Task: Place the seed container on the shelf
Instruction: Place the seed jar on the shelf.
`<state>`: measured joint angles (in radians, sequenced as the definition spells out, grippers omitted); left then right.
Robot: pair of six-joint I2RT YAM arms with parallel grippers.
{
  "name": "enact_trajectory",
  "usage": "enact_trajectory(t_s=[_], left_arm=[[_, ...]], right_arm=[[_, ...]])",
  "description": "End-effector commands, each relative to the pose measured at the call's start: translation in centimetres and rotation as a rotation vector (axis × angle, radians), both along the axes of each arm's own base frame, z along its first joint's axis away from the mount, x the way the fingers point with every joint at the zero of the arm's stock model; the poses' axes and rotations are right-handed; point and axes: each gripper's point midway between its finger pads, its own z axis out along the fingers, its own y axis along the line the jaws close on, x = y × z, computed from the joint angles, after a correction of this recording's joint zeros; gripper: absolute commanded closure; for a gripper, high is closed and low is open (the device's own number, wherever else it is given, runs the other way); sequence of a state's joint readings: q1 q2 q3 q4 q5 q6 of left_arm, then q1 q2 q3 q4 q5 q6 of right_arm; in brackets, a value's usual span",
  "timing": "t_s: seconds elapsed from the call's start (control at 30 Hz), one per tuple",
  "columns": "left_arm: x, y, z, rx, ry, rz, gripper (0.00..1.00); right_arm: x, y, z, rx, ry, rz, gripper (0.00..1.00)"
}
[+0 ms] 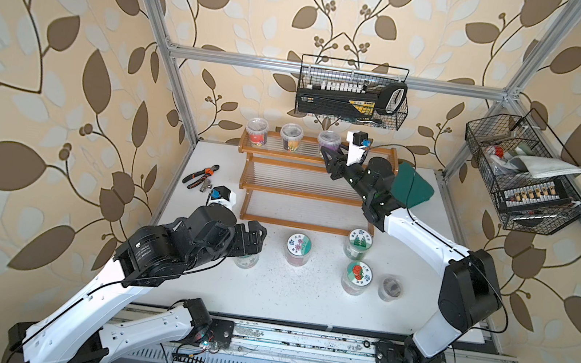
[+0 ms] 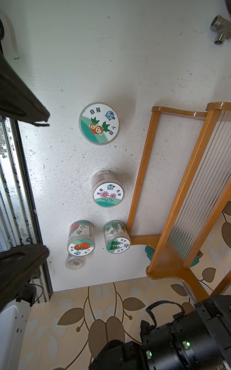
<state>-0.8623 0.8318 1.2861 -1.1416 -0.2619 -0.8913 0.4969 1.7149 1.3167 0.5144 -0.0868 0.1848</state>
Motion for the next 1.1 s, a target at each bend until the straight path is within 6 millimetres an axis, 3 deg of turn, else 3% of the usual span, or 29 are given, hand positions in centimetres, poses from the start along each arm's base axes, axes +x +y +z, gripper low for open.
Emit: enact_trajectory(t_s=[0.0,0.23,0.5,1.07], left_arm=[[0.5,0.6,0.4,0.006,-0.028,0.032,0.02],[0.6,0.7,0.4,0.009,-0.034,0.035,0.02],[0.7,0.7,0.7,0.004,-0.044,0.035,0.02],[0.8,0.2,0.4,0.001,-0.035,0.025,0.02]], right_arm=[[1.1,-0.2,-0.8,-0.036,0.016,-0.038,0.50],[1.4,-0.3,-1.4,-0.066,0.038,-0.051,0.43],[1.1,-0.6,-1.4,-0.068,0.038,-0.057,0.28],[-0.5,-1.6,-0.8,-0.077,0.024,-0.066,0.28]])
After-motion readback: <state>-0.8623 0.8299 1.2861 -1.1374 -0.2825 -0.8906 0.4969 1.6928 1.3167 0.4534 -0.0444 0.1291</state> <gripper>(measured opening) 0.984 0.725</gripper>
